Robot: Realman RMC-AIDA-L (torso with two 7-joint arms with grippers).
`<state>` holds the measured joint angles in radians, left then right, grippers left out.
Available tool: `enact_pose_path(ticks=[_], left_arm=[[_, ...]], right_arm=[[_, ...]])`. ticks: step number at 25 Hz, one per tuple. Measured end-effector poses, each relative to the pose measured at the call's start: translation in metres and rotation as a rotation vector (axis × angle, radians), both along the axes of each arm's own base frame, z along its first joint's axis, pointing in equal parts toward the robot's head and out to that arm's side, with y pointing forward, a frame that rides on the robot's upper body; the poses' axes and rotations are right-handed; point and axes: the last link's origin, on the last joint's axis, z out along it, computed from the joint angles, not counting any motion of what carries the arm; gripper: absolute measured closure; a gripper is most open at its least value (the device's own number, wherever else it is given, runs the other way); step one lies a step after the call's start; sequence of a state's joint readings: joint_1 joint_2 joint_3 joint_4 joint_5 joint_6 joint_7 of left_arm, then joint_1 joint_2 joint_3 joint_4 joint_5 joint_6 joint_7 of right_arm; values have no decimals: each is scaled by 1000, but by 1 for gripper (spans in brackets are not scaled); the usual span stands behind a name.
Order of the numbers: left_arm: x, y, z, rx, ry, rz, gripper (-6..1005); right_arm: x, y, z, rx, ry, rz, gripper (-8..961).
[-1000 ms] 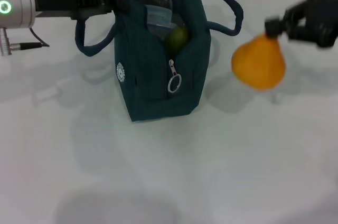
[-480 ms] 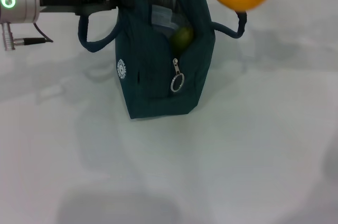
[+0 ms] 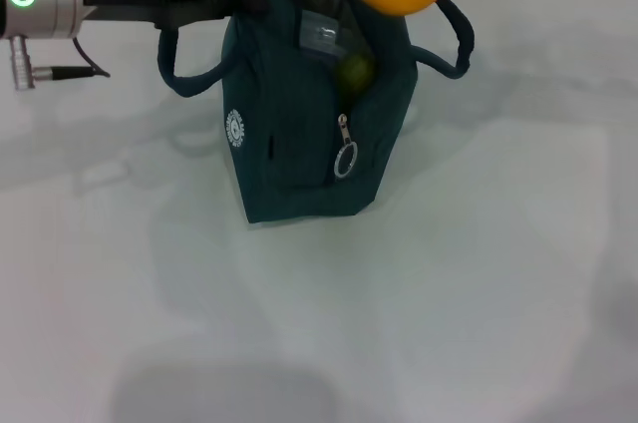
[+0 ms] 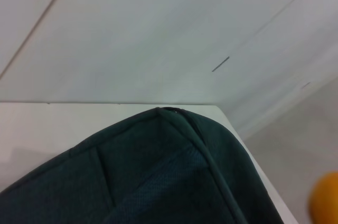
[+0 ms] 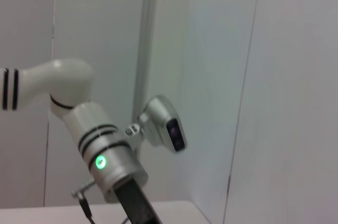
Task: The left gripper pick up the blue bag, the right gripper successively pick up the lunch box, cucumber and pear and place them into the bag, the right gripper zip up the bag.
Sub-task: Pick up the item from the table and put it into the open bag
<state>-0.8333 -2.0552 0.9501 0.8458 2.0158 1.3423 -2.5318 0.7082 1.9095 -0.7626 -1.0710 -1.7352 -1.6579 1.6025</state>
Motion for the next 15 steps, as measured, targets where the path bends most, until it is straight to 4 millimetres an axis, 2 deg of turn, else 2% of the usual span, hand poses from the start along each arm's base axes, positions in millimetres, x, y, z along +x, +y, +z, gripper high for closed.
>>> enact_pose_path(ticks=[8, 15], left_arm=[[5, 0, 1, -17, -8, 7, 955], [5, -1, 0, -33, -12, 15, 954]], right_arm=[[4, 13, -35, -34, -42, -8, 906], [-7, 20, -45, -41, -51, 26, 903]])
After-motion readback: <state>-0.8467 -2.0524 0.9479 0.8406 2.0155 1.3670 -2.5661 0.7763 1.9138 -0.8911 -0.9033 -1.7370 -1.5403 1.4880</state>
